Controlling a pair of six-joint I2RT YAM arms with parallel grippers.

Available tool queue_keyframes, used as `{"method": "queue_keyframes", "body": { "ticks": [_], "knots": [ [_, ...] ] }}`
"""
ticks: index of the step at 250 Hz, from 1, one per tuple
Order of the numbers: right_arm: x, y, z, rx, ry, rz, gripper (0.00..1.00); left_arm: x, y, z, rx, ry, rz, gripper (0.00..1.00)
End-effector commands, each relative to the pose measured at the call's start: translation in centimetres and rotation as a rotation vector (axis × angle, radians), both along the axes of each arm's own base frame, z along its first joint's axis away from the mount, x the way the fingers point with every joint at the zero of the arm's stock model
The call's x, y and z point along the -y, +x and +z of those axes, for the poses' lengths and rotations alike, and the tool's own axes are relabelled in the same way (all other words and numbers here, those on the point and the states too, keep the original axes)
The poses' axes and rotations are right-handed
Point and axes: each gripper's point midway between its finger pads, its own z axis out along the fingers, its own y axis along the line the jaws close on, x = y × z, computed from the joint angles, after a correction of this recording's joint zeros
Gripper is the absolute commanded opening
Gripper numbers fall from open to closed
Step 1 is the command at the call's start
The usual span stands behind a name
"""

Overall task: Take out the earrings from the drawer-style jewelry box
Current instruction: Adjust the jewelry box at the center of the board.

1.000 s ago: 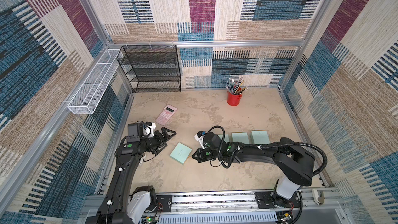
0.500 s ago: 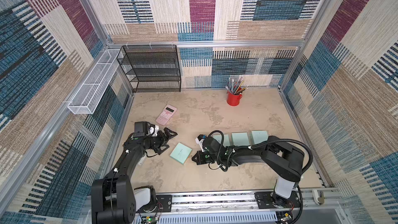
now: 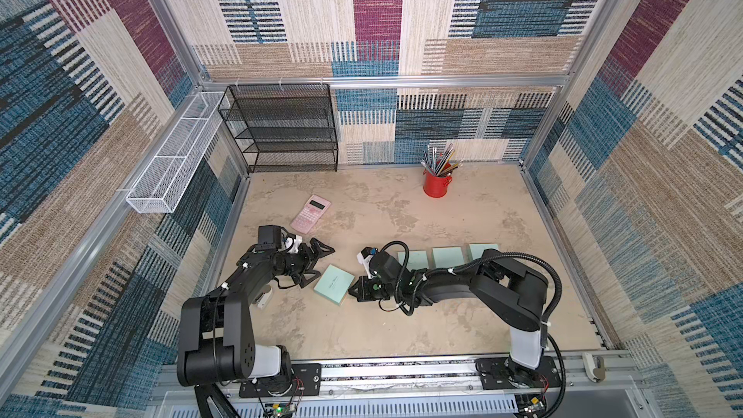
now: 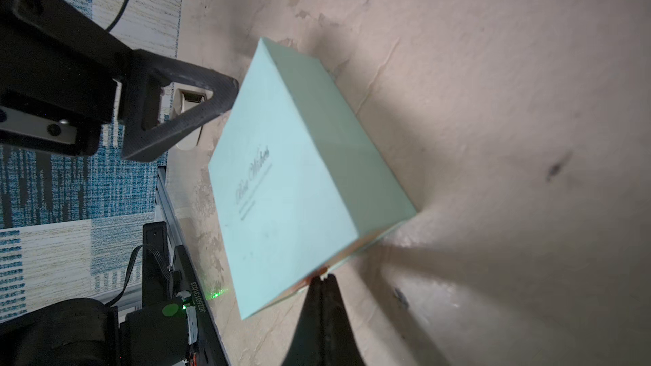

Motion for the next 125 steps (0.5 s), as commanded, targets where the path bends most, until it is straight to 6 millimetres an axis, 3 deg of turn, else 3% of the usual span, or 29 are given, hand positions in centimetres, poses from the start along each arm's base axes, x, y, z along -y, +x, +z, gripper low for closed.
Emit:
{"method": "queue_keyframes", "body": {
  "ticks": [1,29,60,98,125],
  "knots": [
    [-0.5,0.5,1.0,0.014,0.040,-0.015,0.00,0.4,0.3,0.6,0.014,-0.023,-0.006,0.99],
    [0.1,0.3,1.5,0.028,0.027,-0.017,0.00,-0.4,0.5,1.5,0.028,0.038,0.011,0.99],
    [1.2,0.1,2.7,0.064,-0.012,-0.003,0.00,-2.0,0.3,4.3,0.087,0.150,0.052,0.98],
    [1.6,0.9,5.1,0.120,-0.032,0.076,0.23,-2.6,-2.7,7.2,0.120,0.191,0.091,0.98],
    [1.4,3.1,5.9,0.147,-0.039,0.112,0.37,-2.5,-5.6,7.7,0.128,0.179,0.148,0.98]
  ]
}}
